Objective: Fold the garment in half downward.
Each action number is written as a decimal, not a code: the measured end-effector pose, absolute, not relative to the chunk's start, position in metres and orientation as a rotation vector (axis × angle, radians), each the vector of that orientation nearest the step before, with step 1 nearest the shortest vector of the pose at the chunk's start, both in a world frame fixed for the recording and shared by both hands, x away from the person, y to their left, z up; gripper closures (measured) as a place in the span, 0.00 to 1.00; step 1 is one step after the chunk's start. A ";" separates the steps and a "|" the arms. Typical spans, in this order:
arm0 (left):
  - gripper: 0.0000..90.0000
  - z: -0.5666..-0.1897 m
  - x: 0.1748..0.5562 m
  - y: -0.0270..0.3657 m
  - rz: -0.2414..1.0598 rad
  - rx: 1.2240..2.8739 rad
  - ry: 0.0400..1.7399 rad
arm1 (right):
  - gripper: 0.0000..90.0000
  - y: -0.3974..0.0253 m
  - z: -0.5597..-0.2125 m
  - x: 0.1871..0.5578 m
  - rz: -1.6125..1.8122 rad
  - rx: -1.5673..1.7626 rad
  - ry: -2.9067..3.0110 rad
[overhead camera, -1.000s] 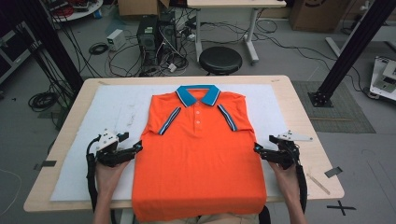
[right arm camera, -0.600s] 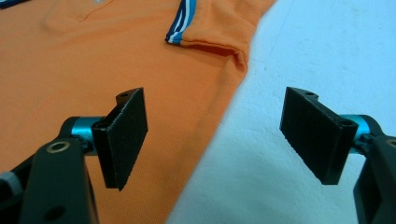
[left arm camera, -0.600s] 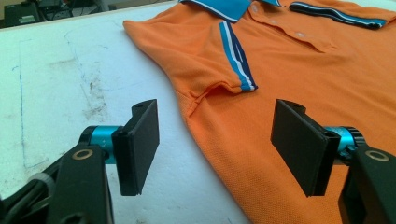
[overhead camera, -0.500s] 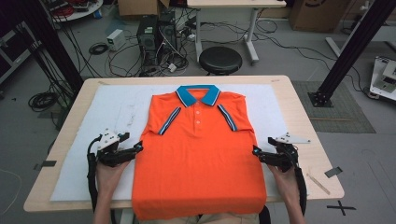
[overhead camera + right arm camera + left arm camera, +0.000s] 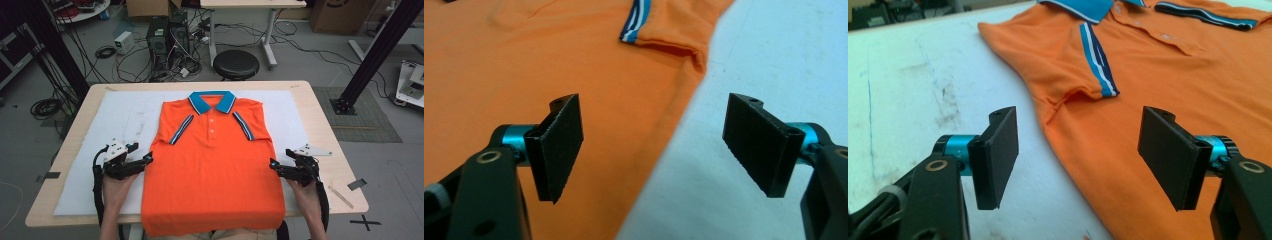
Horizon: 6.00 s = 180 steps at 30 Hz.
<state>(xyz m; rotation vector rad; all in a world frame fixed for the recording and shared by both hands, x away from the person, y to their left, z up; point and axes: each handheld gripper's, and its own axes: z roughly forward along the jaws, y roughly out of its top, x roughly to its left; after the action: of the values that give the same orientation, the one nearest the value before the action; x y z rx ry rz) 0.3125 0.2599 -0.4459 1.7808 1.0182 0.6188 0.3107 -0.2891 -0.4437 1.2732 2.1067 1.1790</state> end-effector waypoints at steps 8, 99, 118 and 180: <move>0.38 -0.441 0.274 0.251 0.580 1.903 0.991 | 0.31 -0.291 -0.442 0.288 1.095 1.250 2.189; 0.61 -0.451 0.240 0.246 0.422 1.969 1.041 | 0.65 -0.307 -0.454 0.228 1.114 1.286 2.156; 0.97 -0.452 0.222 0.254 0.319 2.000 0.949 | 0.99 -0.318 -0.457 0.214 1.173 1.342 2.232; 0.46 -0.393 0.323 0.231 0.363 1.980 0.835 | 0.38 -0.300 -0.445 0.314 1.171 1.321 2.152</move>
<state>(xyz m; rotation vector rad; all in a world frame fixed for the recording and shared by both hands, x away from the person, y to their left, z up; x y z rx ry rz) 0.3227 0.2313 -0.3931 1.9798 0.8354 0.3634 0.3138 -0.3001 -0.4454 1.3211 2.1520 1.1714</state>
